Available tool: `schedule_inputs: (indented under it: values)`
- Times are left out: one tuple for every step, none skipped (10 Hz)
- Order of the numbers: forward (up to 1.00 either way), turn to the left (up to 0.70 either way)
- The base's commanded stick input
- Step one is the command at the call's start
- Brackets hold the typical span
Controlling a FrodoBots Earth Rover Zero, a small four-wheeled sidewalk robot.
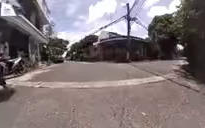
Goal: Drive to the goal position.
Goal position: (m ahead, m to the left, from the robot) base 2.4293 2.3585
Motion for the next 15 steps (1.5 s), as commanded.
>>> schedule_inputs:
  values:
    - [0.7, 0.0]
    - [0.7, 0.0]
    - [0.7, 0.0]
    - [0.7, 0.0]
    - [0.7, 0.0]
    - [0.7, 0.0]
    - [0.7, 0.0]
    - [0.7, 0.0]
    - [0.7, 0.0]
    - [0.7, 0.0]
    - [0.7, 0.0]
    - [0.7, 0.0]
    - [0.7, 0.0]
    - [0.7, 0.0]
    - [0.7, 0.0]
